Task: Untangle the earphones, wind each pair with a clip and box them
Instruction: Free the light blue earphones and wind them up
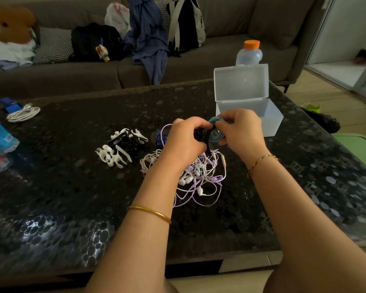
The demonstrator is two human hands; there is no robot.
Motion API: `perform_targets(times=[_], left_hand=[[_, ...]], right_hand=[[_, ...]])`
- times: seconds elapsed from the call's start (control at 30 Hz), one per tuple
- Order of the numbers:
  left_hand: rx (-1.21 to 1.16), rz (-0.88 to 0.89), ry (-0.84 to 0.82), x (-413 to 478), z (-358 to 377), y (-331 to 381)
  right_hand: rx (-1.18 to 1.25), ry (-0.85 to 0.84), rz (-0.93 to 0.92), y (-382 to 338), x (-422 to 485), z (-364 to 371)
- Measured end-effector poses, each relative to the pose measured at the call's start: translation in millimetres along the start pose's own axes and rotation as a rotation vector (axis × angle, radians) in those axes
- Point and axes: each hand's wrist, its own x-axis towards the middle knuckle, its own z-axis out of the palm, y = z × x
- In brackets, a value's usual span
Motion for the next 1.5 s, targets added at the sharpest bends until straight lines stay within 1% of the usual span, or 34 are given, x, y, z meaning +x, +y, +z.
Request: perform_targets(times=[0.2, 0.3, 0.5, 0.7, 0.83, 0.9, 1.13, 1.3, 1.5], left_hand=[[0.015, 0.006, -0.044, -3, -2, 5], [0.01, 0.028, -0.026, -3, -3, 5], [0.008, 0.028, 0.037, 0, -2, 1], [-0.01, 0.039, 0.113, -1, -3, 2], [0.001, 0.035, 0.117, -2, -4, 5], [0.012, 0.031, 0.113, -2, -5, 6], [-0.019, 0.011, 0.151, 0, -11, 0], [-0.021, 0.022, 0.208, -1, -8, 0], [0.004, 0.075, 0.347, -1, 0, 3]], right_hand=[[-0.003, 0.03, 0.007, 1, 1, 1], [0.015, 0.04, 0.024, 1, 2, -1], [0.018, -0.04, -0.003, -1, 1, -2], [-0.035, -0.057, -0.097, 0, 0, -3], [-0.079, 0.032, -0.183, -1, -1, 2], [-0.068, 0.046, -0.206, -1, -2, 3], [-0.146, -0.089, -0.31, -2, 0, -1], [-0.154, -0.115, -0.321, -2, -1, 0], [-0.052, -0.116, -0.234, -3, 1, 3]])
